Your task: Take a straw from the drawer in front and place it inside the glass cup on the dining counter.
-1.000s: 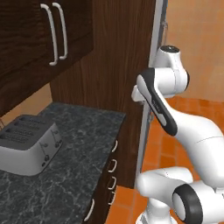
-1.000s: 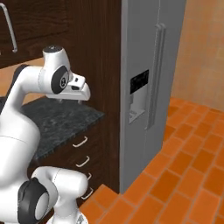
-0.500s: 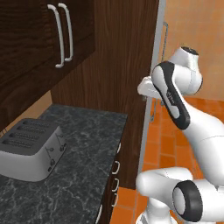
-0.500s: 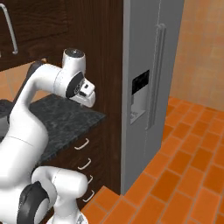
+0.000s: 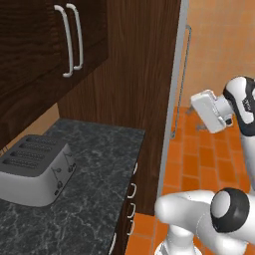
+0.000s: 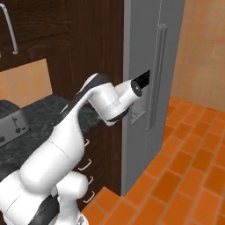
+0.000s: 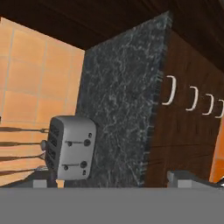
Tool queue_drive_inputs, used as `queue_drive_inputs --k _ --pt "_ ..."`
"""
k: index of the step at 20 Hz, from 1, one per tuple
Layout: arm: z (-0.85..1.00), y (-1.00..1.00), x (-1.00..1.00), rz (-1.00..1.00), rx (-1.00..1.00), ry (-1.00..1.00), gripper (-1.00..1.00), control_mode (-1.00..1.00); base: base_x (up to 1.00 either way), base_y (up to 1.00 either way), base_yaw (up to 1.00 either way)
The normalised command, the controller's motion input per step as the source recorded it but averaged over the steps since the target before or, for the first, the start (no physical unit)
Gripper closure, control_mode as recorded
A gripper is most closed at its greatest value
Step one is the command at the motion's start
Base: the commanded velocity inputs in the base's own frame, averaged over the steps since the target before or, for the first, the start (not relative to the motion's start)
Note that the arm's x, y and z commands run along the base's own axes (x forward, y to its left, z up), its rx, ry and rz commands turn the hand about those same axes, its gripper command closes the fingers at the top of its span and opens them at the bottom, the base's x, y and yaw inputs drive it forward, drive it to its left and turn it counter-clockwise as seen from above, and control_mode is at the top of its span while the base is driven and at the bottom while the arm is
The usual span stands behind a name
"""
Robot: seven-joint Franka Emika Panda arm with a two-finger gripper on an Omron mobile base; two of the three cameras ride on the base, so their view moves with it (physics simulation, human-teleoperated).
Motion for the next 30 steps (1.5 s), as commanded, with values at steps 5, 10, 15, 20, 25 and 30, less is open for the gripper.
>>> queue_drive_inputs --k 5,10,15,20,25,30 --pt "-0.76 -0.24 0.34 0.07 0.51 0.02 -1.00 -1.00 0.00 0.00 0.00" --pt "-0.74 -0.08 0.38 0.07 0.39 0.00 -1.00 -1.00 0.00 0.00 0.00" --pt "-0.74 0.00 0.35 0.10 0.24 0.00 -1.00 -1.00 0.00 0.00 0.00" --pt "-0.71 0.00 0.27 0.12 0.17 0.00 -1.00 -1.00 0.00 0.00 0.00" --pt "-0.71 0.09 0.08 0.16 0.03 0.00 -1.00 -1.00 0.00 0.00 0.00" --pt "-0.67 0.29 0.13 0.13 0.00 -0.01 -1.00 -1.00 0.00 0.00 0.00"
